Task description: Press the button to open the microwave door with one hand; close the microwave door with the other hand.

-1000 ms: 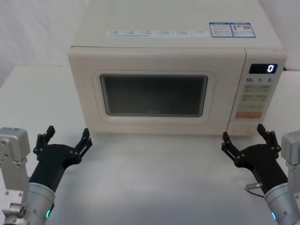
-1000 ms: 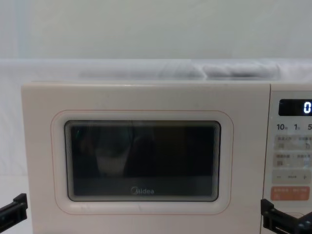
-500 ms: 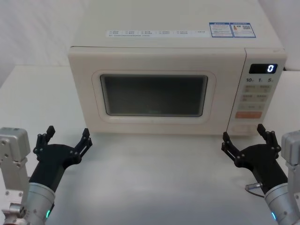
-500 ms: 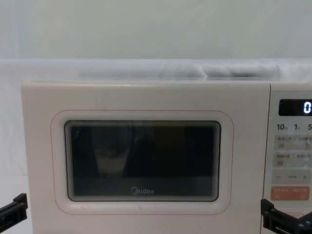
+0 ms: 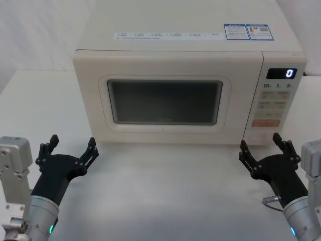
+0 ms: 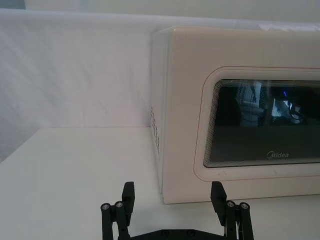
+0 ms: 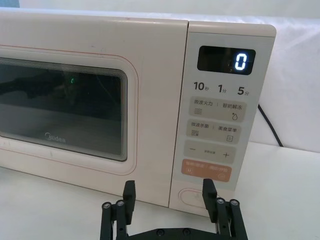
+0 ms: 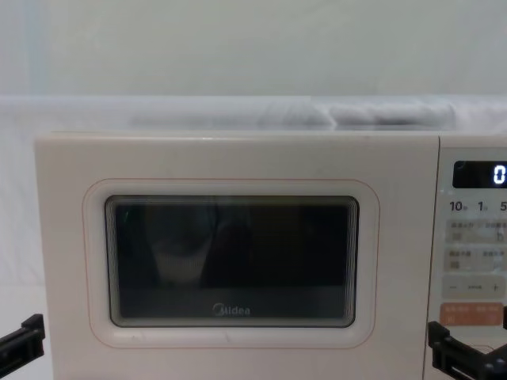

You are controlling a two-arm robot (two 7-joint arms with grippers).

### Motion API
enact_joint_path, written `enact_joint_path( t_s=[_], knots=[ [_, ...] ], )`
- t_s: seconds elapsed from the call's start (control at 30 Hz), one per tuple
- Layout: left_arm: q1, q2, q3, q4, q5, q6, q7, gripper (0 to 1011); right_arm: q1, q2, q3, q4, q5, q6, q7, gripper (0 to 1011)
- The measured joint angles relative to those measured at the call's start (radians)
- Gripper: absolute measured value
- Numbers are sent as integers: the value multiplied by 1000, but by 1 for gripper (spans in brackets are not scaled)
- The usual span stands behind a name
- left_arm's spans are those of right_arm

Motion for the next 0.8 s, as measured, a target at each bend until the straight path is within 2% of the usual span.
enact_joint_path(
  t_s=[0.2,0.23,0.3,0.33,0.5,0.6,0.63,0.73,0.8],
  knots=[
    [0,0,0,0,0,0,0,1001,0,0,0,0,0,0,0,724],
    [0,0,0,0,0,0,0,1001,0,0,0,0,0,0,0,724],
    [0,0,0,0,0,0,0,1001,0,0,0,0,0,0,0,624],
    [0,0,0,0,0,0,0,1001,0,0,0,0,0,0,0,624],
    [0,0,0,0,0,0,0,1001,0,0,0,0,0,0,0,434],
    [0,0,0,0,0,0,0,1001,0,0,0,0,0,0,0,362],
    [0,0,0,0,0,0,0,1001,0,0,0,0,0,0,0,292],
    [0,0,0,0,0,0,0,1001,0,0,0,0,0,0,0,193],
    [0,0,0,0,0,0,0,1001,0,0,0,0,0,0,0,163]
  ],
)
